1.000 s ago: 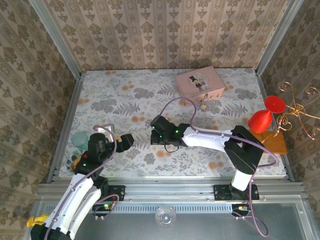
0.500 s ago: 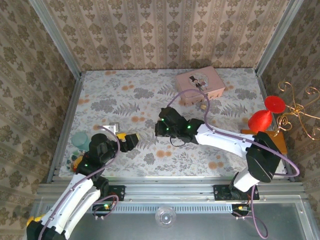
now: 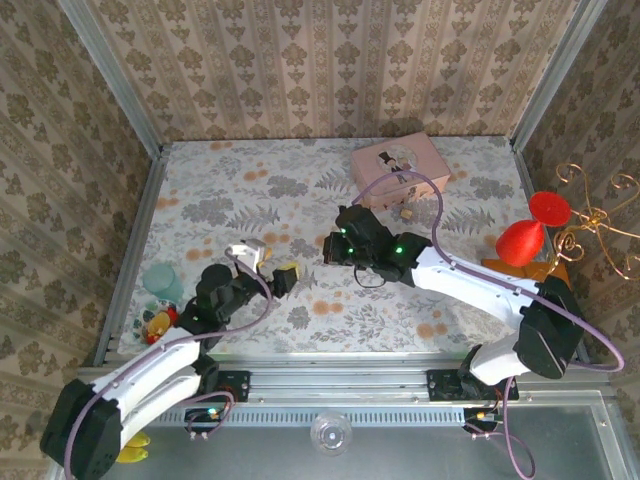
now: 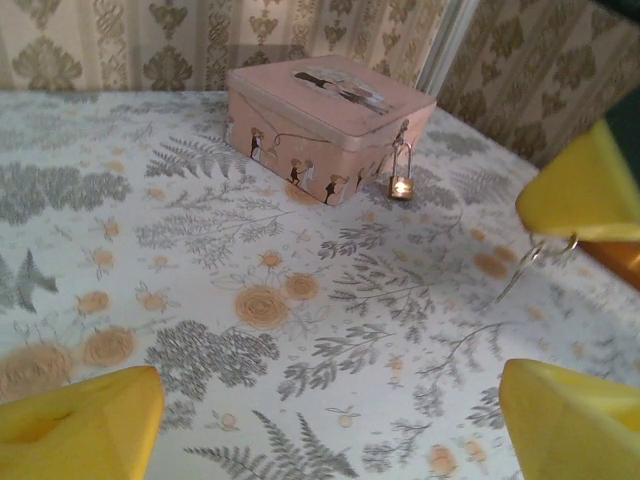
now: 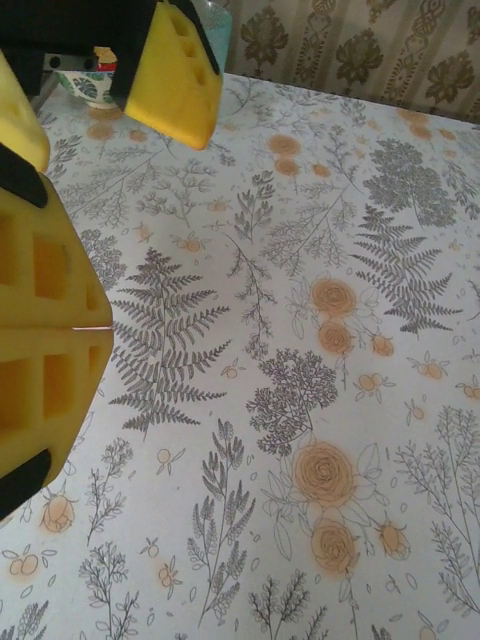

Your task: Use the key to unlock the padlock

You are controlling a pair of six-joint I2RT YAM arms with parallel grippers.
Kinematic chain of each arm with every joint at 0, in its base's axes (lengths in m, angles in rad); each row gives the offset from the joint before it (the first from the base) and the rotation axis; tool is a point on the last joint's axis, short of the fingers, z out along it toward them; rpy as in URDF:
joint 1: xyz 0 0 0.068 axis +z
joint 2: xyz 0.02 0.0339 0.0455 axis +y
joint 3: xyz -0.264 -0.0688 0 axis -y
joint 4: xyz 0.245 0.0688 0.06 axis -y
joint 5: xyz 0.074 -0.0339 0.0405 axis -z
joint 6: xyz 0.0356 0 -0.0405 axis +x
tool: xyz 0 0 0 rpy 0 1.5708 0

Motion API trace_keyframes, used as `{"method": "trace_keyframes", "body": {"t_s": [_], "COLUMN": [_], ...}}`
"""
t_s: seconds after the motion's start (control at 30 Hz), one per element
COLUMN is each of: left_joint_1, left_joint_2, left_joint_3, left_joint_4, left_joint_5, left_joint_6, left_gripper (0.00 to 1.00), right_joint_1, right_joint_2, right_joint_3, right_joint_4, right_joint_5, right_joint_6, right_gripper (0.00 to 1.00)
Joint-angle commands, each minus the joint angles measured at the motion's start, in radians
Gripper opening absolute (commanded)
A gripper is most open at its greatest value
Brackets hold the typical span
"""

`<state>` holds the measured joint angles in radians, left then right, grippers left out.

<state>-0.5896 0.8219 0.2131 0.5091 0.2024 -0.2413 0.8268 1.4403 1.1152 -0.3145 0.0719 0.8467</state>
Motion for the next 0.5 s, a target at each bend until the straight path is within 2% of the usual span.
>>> {"method": "trace_keyframes", "body": {"t_s": [0.0, 0.27, 0.47], "left_joint_1": [-0.006, -0.033, -0.055], "left_joint_2": [0.042, 0.101, 0.186], "left_joint_3": [0.042, -0.014, 0.011], "left_joint_4": [0.135, 0.221, 0.254], "left_joint_5": [0.018, 0.076, 0.123], "left_joint_6": [0.157, 0.322, 0.414], "left_gripper": [0.9, 0.89, 0.78], "right_joint_1": [-0.01, -0.017, 0.003], "right_joint_2": [-0.042, -0.088, -0.104], "right_joint_3": [-0.011, -0.007, 0.018], "right_joint_4": [-0.043, -0.027, -0.035], "right_joint_5": [0.003, -0.075, -0.111], "right_joint_6": [-0.017, -0.007, -0.022], "right_gripper": [0.0, 0.0, 0.0]}}
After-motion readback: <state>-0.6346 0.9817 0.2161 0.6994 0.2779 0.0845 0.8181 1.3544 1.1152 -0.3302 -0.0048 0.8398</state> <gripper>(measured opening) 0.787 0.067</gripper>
